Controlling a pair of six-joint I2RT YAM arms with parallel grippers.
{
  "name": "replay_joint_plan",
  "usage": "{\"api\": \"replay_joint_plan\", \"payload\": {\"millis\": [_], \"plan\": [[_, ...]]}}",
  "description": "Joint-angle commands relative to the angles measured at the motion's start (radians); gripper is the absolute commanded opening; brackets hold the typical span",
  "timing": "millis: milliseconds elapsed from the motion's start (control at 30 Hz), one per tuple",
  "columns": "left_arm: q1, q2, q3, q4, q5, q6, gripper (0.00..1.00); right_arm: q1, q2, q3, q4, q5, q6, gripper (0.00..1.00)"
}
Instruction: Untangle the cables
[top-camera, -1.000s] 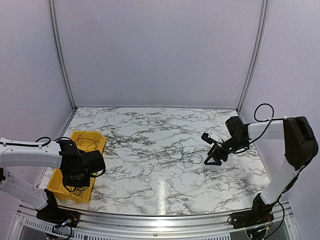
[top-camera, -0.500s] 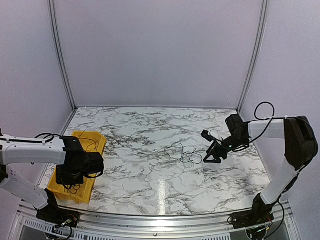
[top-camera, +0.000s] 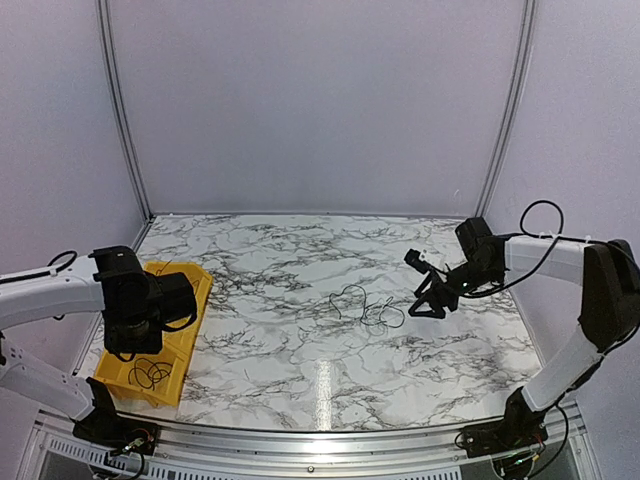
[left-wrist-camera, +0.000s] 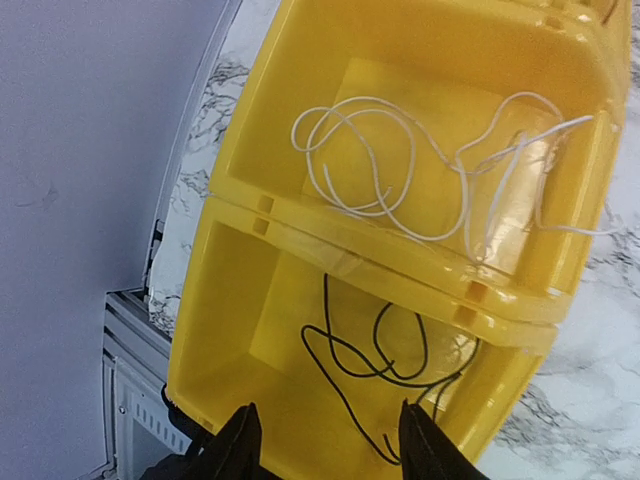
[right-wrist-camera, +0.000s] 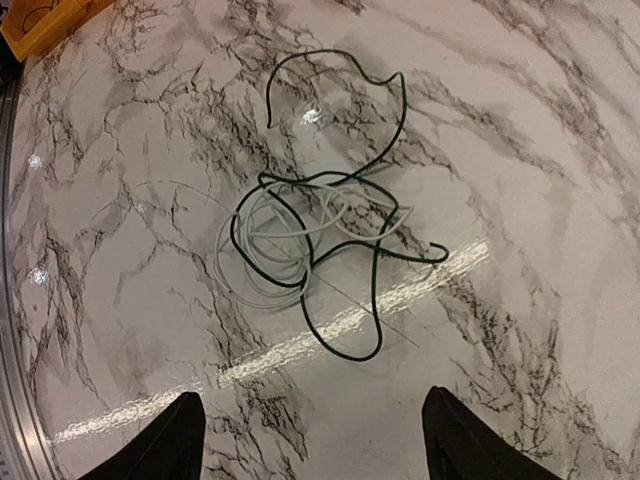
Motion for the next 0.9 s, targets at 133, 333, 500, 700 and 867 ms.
{"api": "replay_joint_plan", "payload": {"millis": [133, 333, 500, 700, 867], "plan": [[-0.008, -0.081, 0.290, 0.002, -0.129, 0.267, 0.47, 0.008, -0.175, 0.169, -0.060, 0.069, -0.011, 0.75], [-0.109, -0.019, 0.556, 0.244, -0.308, 0.653, 0.98, 0.008, -0.277, 0.322, -0.078, 0.071, 0.006, 0.78], [-0.107, 0.120, 0.609, 0.459, -0.336, 0.800, 0.99, 0.007, -0.300, 0.284, 0.017, 0.007, 0.120, 0.99], [-0.142, 0.317, 0.617, 0.666, -0.294, 0.873, 0.99, 0.068, -0.164, 0.261, -0.009, -0.075, 0.072, 0.98], [-0.168, 0.302, 0.468, 1.024, -0.047, 0.840, 0.99, 0.139, 0.009, 0.314, -0.020, 0.076, 0.088, 0.88]]}}
